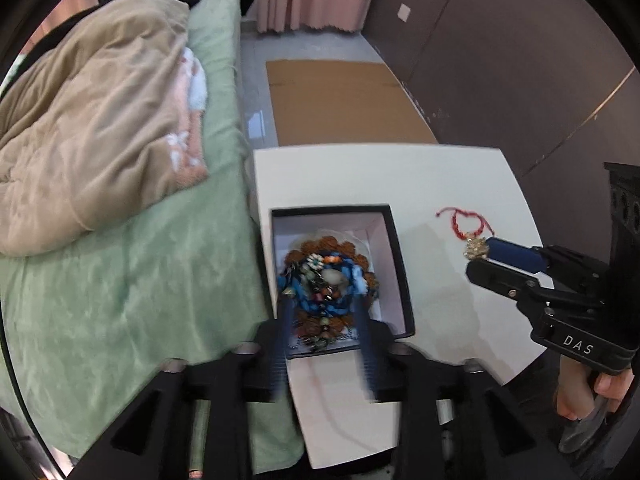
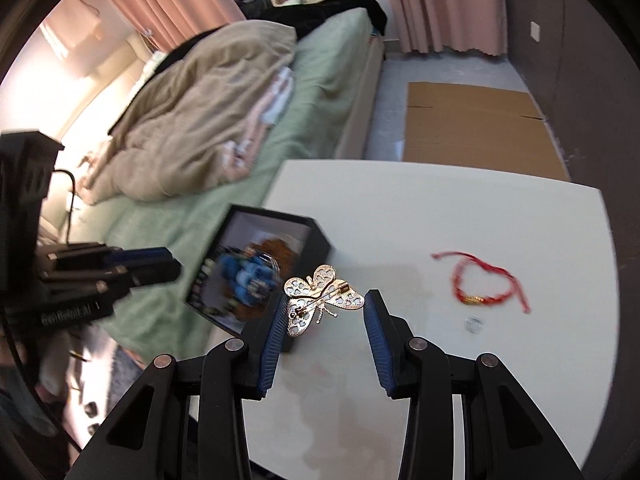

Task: Organize jewelry
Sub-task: 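Release the bead bracelet in the box with the left tool while the right tool drops the butterfly charm in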

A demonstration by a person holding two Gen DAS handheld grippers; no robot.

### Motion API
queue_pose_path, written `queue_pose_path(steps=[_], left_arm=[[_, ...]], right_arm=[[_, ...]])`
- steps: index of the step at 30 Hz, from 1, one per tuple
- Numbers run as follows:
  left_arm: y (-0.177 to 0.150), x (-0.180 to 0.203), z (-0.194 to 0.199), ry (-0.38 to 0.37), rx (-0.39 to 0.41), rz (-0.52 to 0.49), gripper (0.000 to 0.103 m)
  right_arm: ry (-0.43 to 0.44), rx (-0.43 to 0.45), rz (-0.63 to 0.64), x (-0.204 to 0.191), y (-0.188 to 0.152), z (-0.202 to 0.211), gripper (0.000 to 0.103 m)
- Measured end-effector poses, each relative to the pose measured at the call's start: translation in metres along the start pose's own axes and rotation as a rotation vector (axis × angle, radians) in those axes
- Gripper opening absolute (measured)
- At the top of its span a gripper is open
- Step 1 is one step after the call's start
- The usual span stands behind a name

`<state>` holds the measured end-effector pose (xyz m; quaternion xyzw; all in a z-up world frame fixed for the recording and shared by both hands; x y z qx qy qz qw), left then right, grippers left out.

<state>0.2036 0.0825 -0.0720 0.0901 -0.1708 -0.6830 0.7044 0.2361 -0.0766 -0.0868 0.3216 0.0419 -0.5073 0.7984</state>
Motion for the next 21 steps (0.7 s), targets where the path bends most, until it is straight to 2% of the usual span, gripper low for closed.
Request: queue_pose_path(steps=[2, 9, 14, 17, 21], left_arm=[[0.0, -0.008, 0.009, 0.0, 0.03, 0.022, 0.056], [-0.003, -0.033, 0.026, 0.016, 0.054, 0.067, 0.056], [-0.008, -0.045, 0.034, 0.037, 0.063, 0.077, 0.056], [-0.009, -0.048, 0.04, 0.048, 0.072, 0.08, 0.056], [-0.009, -0.047, 0.047, 0.05, 0.093, 0.067, 0.056]], right_arm=[[0.031, 0.006, -0.011, -0.007, 0.004, -0.006, 0.041], [0.121, 0.006, -0.069, -0.023, 0.018, -0.028, 0.041], [0.137, 0.027, -0.085, -0.03, 0.028, -0.038, 0.043], [0.115, 0.034, -0.096, -0.028, 0.03, -0.04, 0.072], [0.079, 0.054, -0.155, -0.009, 0.027, -0.027, 0.074]])
Point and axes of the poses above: each gripper's, at about its wrist camera, not at the fingertips, and z roughly against the way its jaws point, x to its right, y to its top, the point moved 4 cm from there along -z, roughly the way its jaws point, and after that the axes turned 3 degrees about y, right-handed, at the moved point
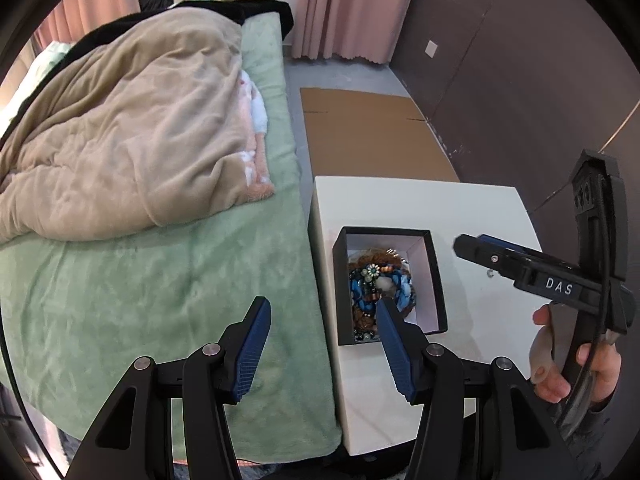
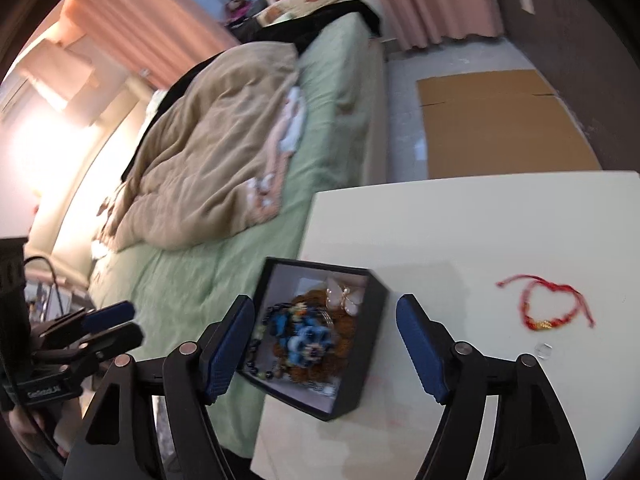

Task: Organize jewelry
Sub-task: 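Release the bead bracelet in the box with the left tool while the right tool drops the butterfly charm in, then withdraw both open tools from the box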

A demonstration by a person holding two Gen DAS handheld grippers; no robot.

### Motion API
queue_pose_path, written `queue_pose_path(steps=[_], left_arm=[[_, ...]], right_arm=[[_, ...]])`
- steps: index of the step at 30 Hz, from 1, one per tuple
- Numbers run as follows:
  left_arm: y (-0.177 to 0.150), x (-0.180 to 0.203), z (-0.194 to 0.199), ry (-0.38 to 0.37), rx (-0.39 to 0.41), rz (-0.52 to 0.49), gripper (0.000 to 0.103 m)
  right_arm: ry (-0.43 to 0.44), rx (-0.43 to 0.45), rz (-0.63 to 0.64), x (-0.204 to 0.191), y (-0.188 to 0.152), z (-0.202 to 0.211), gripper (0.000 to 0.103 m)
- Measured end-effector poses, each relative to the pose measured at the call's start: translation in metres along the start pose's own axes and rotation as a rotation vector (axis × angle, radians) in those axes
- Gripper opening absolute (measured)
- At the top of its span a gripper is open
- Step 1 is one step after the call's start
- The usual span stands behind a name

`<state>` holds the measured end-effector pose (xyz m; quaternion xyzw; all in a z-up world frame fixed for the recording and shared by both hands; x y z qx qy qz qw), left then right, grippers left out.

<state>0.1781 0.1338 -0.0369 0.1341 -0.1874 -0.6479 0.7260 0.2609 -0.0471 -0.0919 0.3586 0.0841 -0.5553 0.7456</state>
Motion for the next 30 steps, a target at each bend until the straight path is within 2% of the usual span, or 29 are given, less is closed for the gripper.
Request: queue_pose_path(steps=[16, 30], left_arm=[[0.012, 0.071, -0.011, -0.045, 0.005, -0.123, 0.056], [0.018, 0.149, -0.047, -0.066, -0.034, -0.248, 0.056]], right_arm=[[-0.098, -0.013, -0.014, 0.066, -0.019, 0.059, 0.074], [-0.106, 0.022, -0.078, 0.127, -0.034, 0.108, 0.074]])
Point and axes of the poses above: each gripper's, at about its wrist camera, not at the fingertips, and z roughly against the way its jaws point, x to its right, y to its top, the point moved 4 cm from there along -z, roughly the way its jaws point, and after that the axes turned 3 degrees about y, right-handed, at the moved point
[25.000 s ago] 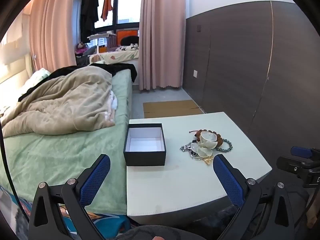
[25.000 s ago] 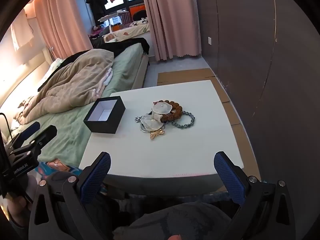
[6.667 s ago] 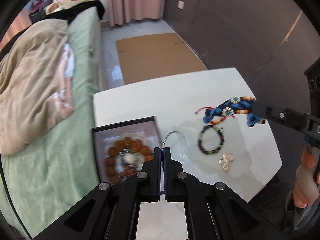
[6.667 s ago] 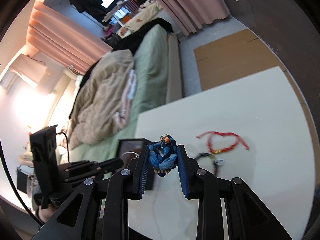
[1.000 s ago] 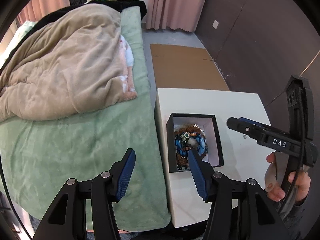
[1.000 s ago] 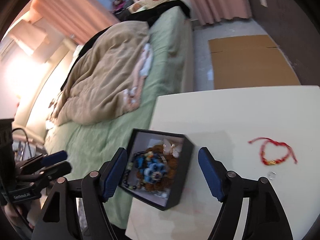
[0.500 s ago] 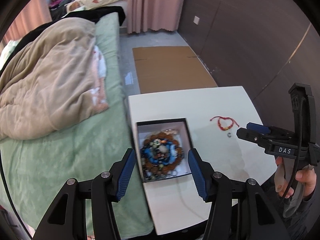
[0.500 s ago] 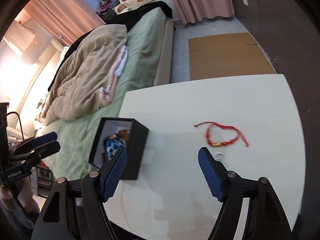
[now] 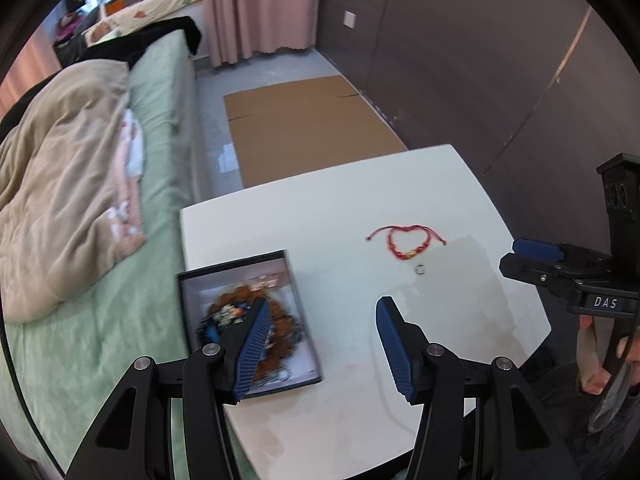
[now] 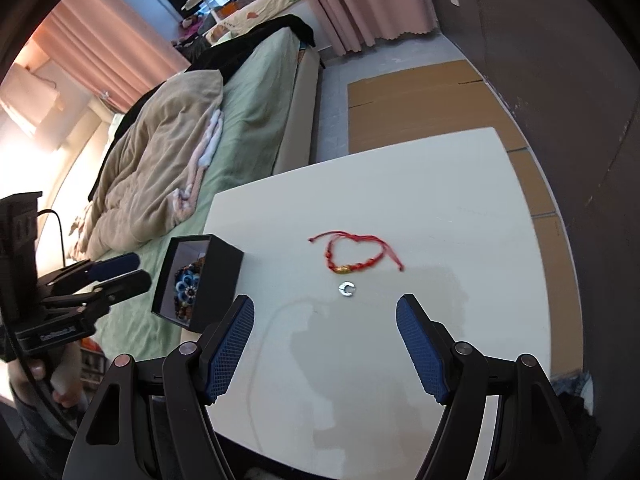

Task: Organize jewelry
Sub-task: 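Withdraw both open tools from the box, then move the left tool to the small silver ring and grasp it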

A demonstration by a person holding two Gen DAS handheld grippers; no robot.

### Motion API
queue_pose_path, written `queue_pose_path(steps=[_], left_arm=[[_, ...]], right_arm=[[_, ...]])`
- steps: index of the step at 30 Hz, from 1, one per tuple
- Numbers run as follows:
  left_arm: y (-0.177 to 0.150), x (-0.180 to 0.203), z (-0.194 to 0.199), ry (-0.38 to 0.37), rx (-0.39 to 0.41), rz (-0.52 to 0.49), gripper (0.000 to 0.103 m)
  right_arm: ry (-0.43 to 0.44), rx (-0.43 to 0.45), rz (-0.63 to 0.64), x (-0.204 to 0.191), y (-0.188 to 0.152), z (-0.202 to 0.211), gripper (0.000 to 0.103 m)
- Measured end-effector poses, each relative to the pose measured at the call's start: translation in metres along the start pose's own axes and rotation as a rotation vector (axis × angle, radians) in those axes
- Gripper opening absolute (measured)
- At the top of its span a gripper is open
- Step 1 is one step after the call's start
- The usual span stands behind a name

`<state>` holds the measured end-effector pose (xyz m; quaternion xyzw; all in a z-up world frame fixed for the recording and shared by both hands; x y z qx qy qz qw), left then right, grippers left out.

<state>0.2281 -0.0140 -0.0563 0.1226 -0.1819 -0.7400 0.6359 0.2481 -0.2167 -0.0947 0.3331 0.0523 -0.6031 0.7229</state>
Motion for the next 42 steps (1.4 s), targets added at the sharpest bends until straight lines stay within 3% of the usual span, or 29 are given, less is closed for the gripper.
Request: queue_pose_path(steps=[4, 9, 19, 22, 24, 29, 32, 38, 42], left_arm=[[0.008, 0.025, -0.013, -0.039, 0.0, -0.053, 0.056], [0.015, 0.055, -0.031, -0.061, -0.025, -0.09, 0.083], [0.023, 0.089, -0.083, -0.092, -0.11, -0.072, 0.084], [0.026, 0.093, -0.094, -0.07, -0.131, -0.076, 0.074], [0.027, 0.097, -0.101, -0.06, -0.155, -0.084, 0.058], [0.026, 0.112, -0.116, -0.049, -0.18, -0.118, 0.05], [0.024, 0.12, -0.127, -0.028, -0.2, -0.139, 0.031], [0.019, 0.125, -0.145, 0.033, -0.211, -0.185, 0.026], [0.015, 0.127, -0.148, 0.029, -0.205, -0.2, 0.012]], right_arm=[[-0.022, 0.003, -0.025, 0.02, -0.005, 0.008, 0.074], [-0.02, 0.018, -0.052, 0.04, -0.008, 0.021, 0.074], [-0.051, 0.061, -0.177, 0.092, -0.011, 0.045, 0.074], [-0.059, 0.06, -0.212, 0.106, -0.013, 0.049, 0.074], [-0.062, 0.066, -0.233, 0.113, -0.013, 0.052, 0.074], [-0.069, 0.082, -0.263, 0.125, -0.012, 0.058, 0.074], [-0.065, 0.075, -0.275, 0.128, -0.012, 0.057, 0.074], [-0.066, 0.079, -0.286, 0.125, -0.011, 0.062, 0.074], [-0.064, 0.098, -0.289, 0.117, -0.007, 0.067, 0.074]])
Point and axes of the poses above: each gripper's, at about its wrist camera, not at the fingertips, and z roughly against the way its jaws point, x to its right, y to its top, the point moved 4 cm from there along -z, roughly the way its jaws point, and after that the axes turned 3 degrees about y, right-handed, at the moved point
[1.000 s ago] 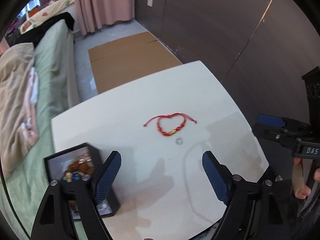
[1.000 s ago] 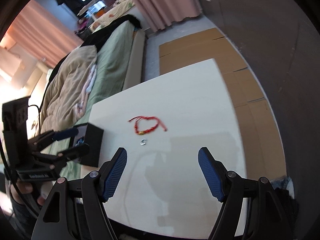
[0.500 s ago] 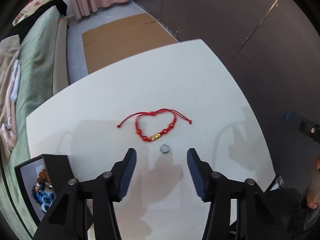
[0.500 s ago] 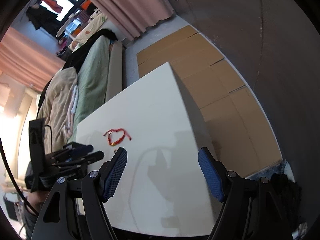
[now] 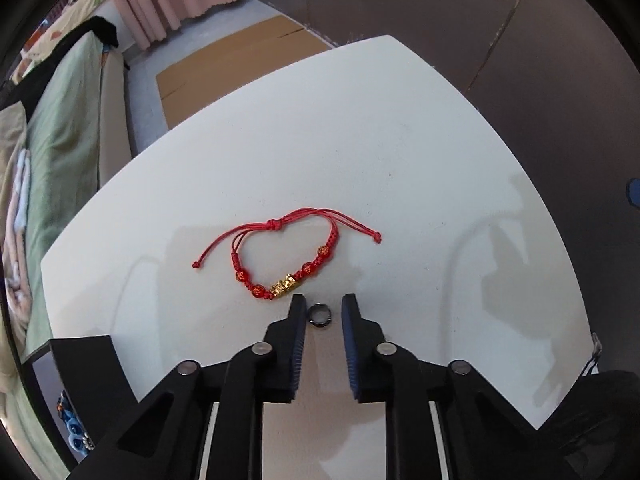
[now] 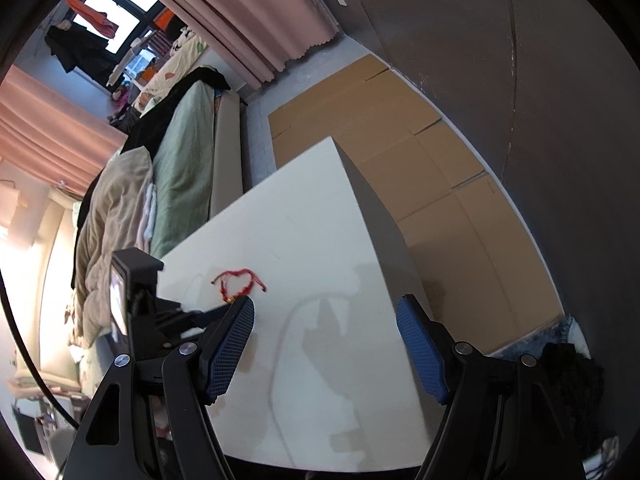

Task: Organize jewelry
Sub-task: 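Move the left tool to the small silver ring and grasp it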

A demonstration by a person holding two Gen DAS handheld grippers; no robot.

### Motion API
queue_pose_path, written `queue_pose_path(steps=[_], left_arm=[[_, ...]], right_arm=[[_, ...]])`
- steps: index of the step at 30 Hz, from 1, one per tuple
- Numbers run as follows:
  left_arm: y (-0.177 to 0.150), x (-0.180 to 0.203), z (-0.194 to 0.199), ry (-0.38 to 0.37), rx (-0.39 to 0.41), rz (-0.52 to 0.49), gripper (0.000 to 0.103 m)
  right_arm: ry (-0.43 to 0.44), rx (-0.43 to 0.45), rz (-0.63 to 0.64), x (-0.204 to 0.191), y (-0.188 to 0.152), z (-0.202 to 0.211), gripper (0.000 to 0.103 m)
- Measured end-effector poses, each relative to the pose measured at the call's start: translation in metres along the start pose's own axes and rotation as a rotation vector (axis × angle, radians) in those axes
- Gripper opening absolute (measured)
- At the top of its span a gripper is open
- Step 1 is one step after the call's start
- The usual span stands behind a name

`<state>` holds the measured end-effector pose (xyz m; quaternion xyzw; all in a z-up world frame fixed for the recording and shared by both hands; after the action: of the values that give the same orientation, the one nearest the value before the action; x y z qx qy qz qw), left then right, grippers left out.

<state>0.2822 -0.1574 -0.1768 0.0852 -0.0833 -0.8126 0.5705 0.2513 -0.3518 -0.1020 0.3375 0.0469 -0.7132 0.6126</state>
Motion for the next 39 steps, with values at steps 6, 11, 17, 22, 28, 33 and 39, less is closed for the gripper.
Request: queue_pose_path(steps=[6, 11, 17, 22, 28, 33, 39], left_arm=[[-0.006, -0.008, 0.014, -0.056, 0.033, 0.004, 0.012], [-0.006, -0.031, 0.047, -0.082, 0.107, 0.029, 0.0], [-0.012, -0.064, 0.075, -0.136, 0.181, 0.086, 0.0], [-0.011, -0.07, 0.066, -0.224, 0.176, 0.108, 0.0], [-0.012, -0.055, 0.047, -0.236, 0.105, 0.081, 0.012], [-0.001, -0.046, 0.035, -0.214, 0.094, 0.095, 0.058], [0.008, -0.023, 0.025, -0.138, 0.079, 0.065, 0.053]], right_arm=[[-0.004, -0.012, 0.016, -0.023, 0.001, -0.012, 0.074], [-0.009, -0.044, 0.032, -0.042, -0.002, -0.035, 0.074], [-0.01, -0.078, 0.049, -0.07, -0.004, -0.067, 0.074], [-0.03, -0.091, 0.032, -0.08, -0.005, -0.079, 0.074], [-0.034, -0.063, 0.019, -0.074, -0.001, -0.066, 0.074], [-0.051, -0.064, -0.038, -0.049, 0.0, -0.061, 0.074], [-0.041, -0.045, -0.049, -0.028, 0.003, -0.046, 0.074]])
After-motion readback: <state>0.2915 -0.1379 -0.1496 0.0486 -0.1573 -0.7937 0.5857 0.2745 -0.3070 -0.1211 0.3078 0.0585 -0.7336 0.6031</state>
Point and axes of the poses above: each gripper's, at about its wrist camera, not at the fingertips, and z roughly against the way its jaws point, x to its right, y to its top, the point moved 4 cm from there along -z, roughly the way its jaws point, and after that the axes turned 3 degrees about y, right-handed, at the moved point
